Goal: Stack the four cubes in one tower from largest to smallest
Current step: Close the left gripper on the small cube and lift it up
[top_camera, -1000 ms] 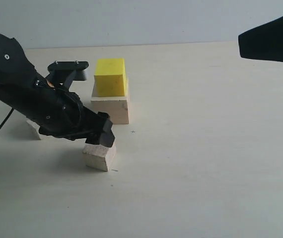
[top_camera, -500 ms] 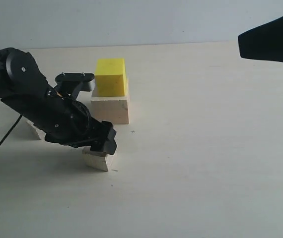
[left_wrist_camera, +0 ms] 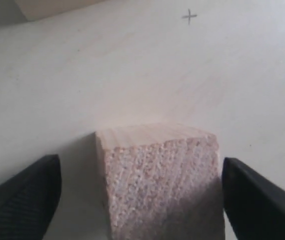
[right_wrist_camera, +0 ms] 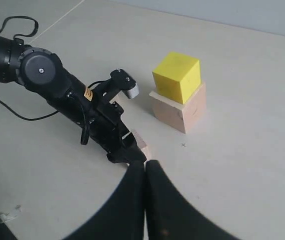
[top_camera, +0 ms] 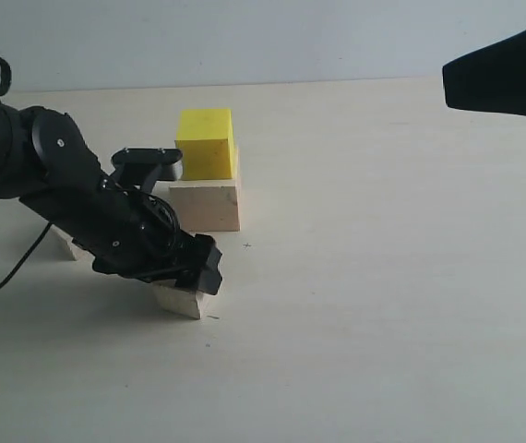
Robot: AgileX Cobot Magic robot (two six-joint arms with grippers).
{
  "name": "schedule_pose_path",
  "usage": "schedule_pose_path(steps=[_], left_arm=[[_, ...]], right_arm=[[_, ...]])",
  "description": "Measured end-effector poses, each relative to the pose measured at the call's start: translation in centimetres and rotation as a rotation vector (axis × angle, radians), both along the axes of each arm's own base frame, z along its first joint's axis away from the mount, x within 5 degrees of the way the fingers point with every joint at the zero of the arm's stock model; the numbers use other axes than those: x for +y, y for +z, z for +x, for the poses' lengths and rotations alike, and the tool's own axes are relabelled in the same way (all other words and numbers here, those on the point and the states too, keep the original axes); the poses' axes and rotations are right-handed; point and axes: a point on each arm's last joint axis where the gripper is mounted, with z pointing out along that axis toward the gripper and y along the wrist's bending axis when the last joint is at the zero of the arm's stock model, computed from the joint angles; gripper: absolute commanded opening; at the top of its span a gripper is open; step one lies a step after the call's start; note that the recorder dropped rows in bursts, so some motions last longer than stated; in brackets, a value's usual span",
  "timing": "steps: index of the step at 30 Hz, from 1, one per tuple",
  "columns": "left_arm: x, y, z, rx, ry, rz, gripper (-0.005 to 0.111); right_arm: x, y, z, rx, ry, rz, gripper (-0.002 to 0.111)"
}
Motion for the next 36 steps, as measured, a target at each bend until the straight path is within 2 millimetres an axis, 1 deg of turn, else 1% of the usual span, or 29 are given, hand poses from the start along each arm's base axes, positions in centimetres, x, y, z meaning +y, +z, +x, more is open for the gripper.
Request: schedule_pose_path(steps=[2,3,4,7,8,14,18,22,25,26,28,29,31,35,36], left_arm=[[0.0,-0.3,0.0,0.007,0.000,0.004,0.064],[0.0,-0.3,0.0,0.008,0.001,0.005,0.052],[0.0,-0.3,0.0,0.010,0.003,0.002,0.044],[-0.1,-0.2,0.1,0.006,0.003,0.000,0.008],[-0.1,-0.2,0.1,0.007,0.005,-0.001,0.000],[0.0,0.4,-0.4,0.035,-0.018,-0.006,0.000],[0.1,2.2,-1.3,0.065,-0.056,-0.024,0.000],[0.6,5.0,-2.7,0.083,-0.134,-0.031,0.000],[1.0,8.0,-3.4,0.062,-0.219,-0.013,0.000],[1.2,9.5,-3.5,0.041,-0.257,0.001,0.000],[1.6,11.7,-3.6,-0.004,-0.308,0.034,0.000],[1.8,13.2,-3.4,-0.034,-0.336,0.057,0.000],[2.1,15.6,-2.9,-0.105,-0.373,0.111,0.000],[2.4,20.4,-1.1,-0.282,-0.426,0.215,0.000],[2.4,21.2,-0.7,-0.309,-0.443,0.235,0.000]], right_arm=[[0.0,0.0,0.0,0.000,0.000,0.000,0.000],[0.0,0.0,0.0,0.000,0.000,0.000,0.000],[0.0,0.0,0.0,0.000,0.000,0.000,0.000],[0.0,0.0,0.0,0.000,0.000,0.000,0.000],[0.0,0.0,0.0,0.000,0.000,0.000,0.000],[0.0,0.0,0.0,0.000,0.000,0.000,0.000],[0.0,0.0,0.0,0.000,0.000,0.000,0.000],[0.0,0.0,0.0,0.000,0.000,0.000,0.000],[0.0,0.0,0.0,0.000,0.000,0.000,0.000],[0.0,0.0,0.0,0.000,0.000,0.000,0.000],[0.0,0.0,0.0,0.000,0.000,0.000,0.000],[0.0,0.0,0.0,0.000,0.000,0.000,0.000],[0.0,0.0,0.0,0.002,0.001,-0.001,0.000],[0.0,-0.1,-0.1,0.010,0.004,-0.007,0.000],[0.0,-0.1,-0.1,0.013,0.006,-0.009,0.000]])
